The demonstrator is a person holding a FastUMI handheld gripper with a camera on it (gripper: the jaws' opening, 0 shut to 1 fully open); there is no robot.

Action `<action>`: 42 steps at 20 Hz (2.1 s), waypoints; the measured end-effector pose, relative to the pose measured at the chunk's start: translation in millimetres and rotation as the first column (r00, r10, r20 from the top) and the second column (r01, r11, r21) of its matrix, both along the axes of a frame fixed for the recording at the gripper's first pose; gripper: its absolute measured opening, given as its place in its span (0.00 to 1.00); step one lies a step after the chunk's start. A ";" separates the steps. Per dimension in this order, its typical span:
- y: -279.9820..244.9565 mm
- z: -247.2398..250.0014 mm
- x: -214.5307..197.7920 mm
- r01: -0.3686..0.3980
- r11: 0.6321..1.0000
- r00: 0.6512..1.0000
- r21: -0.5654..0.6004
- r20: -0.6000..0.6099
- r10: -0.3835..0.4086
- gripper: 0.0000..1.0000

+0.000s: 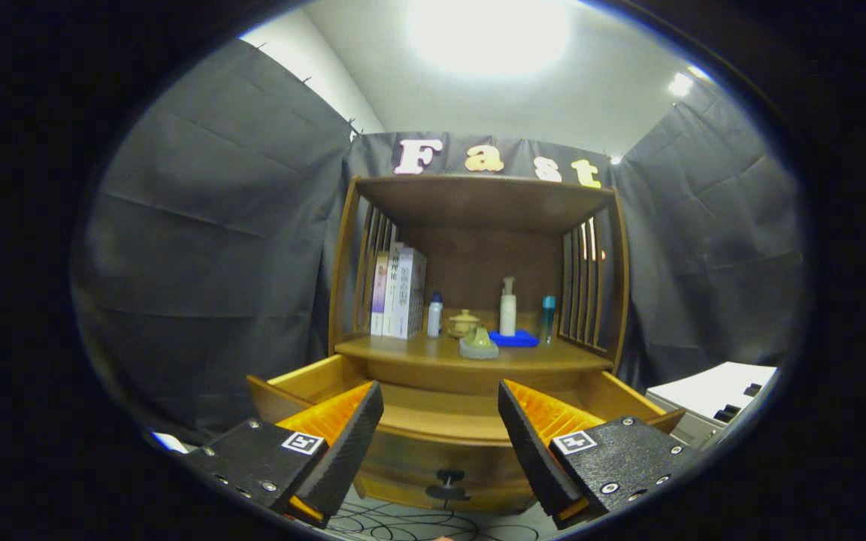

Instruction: Pull open the drawer, take out the items inside it, and place them on the countertop above the cabinet.

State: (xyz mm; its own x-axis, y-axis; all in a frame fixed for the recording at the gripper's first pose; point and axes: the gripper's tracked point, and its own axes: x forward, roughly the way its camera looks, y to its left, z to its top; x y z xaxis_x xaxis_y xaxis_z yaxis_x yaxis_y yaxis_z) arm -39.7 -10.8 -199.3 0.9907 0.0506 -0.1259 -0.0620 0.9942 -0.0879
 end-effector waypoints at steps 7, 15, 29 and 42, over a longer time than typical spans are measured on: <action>-29.0 -61.8 4.7 0.072 0.997 0.990 -0.017 -0.120 -0.074 0.95; -49.3 -74.9 13.1 0.139 0.987 0.981 -0.077 -0.127 -0.148 0.95; -60.1 -95.9 21.7 0.164 0.986 0.969 -0.022 -0.182 -0.165 0.94; -62.9 -101.2 86.6 0.134 0.991 0.976 -0.016 -0.170 -0.134 0.93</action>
State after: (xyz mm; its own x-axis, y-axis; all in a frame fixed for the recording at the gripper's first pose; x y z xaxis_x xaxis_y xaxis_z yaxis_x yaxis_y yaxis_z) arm 46.8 -73.8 -300.5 0.9526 -0.0821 -0.2931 0.0575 0.9941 -0.0918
